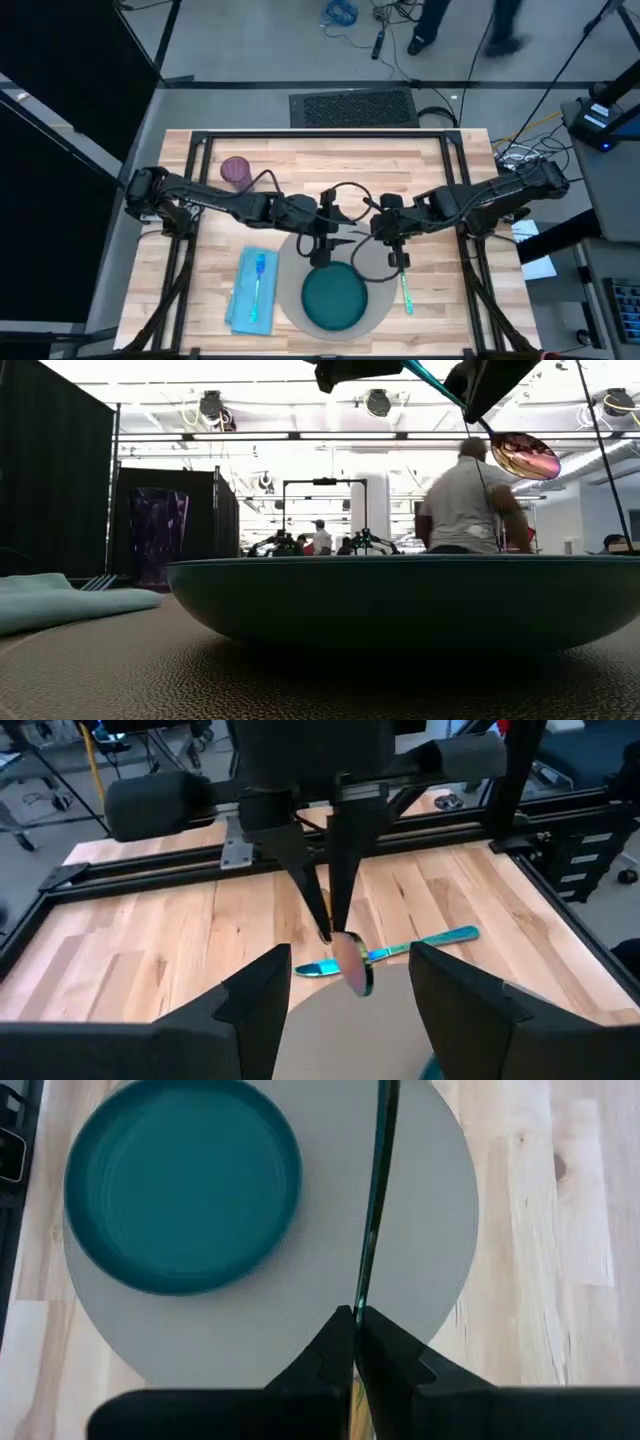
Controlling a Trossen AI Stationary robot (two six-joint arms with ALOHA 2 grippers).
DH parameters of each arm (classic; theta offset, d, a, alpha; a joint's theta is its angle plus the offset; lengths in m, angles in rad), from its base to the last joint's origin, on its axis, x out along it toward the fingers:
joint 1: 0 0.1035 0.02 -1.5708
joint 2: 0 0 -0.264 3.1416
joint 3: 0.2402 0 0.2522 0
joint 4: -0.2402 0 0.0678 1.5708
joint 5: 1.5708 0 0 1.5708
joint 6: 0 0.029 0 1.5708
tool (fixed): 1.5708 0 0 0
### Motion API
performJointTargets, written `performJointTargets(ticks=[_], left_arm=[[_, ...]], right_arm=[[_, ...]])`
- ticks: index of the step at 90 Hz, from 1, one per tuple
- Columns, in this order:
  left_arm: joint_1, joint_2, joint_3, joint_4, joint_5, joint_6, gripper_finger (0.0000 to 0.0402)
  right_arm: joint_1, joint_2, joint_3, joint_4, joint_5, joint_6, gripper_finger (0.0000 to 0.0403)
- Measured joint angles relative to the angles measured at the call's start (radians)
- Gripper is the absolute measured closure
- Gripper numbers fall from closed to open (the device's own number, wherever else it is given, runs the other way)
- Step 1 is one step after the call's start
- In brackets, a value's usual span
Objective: Set table place
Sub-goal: Put the blue spoon beside the blue knife on the table
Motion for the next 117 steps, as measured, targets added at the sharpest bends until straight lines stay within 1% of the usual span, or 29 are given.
performJointTargets(ticks=[8,15,21,40,44,58,83,90,97,104,117], left_arm=[[0.000,0.000,0.000,-0.001,-0.003,0.000,0.0221],[0.000,0.000,0.000,-0.001,-0.003,0.000,0.0242],[0.000,0.000,0.000,-0.002,-0.003,0.000,0.0270],[0.000,0.000,0.000,-0.003,-0.003,0.001,0.0380],[0.000,0.000,0.000,-0.003,-0.010,0.001,0.0392],[0.001,0.000,0.000,-0.001,-0.036,0.000,0.0400],[0.000,0.000,0.000,-0.001,-0.037,-0.008,0.0401],[0.000,-0.002,0.001,0.000,-0.037,-0.008,0.0401],[0.001,-0.002,0.001,0.000,-0.037,-0.008,0.0401],[0.001,-0.002,0.001,-0.007,-0.037,-0.008,0.0402],[0.000,-0.002,0.001,-0.010,-0.036,-0.008,0.0401]], right_arm=[[0.000,0.000,0.000,0.003,0.000,0.001,0.0403],[0.000,0.000,0.000,0.003,0.000,0.003,0.0403],[0.000,0.000,0.000,0.003,0.000,0.003,0.0403],[0.000,0.000,0.000,0.003,0.000,0.006,0.0403],[0.000,0.000,0.000,0.004,-0.002,0.008,0.0403],[0.000,0.000,0.000,0.004,-0.001,0.012,0.0403],[0.000,0.000,0.000,0.020,-0.006,0.064,0.0403],[0.001,0.000,0.000,0.035,0.002,0.072,0.0397],[0.001,0.000,-0.001,0.066,0.034,0.091,0.0383],[0.000,0.000,0.000,0.080,0.067,0.109,0.0359],[-0.017,0.000,0.000,0.107,0.084,0.170,0.0294]])
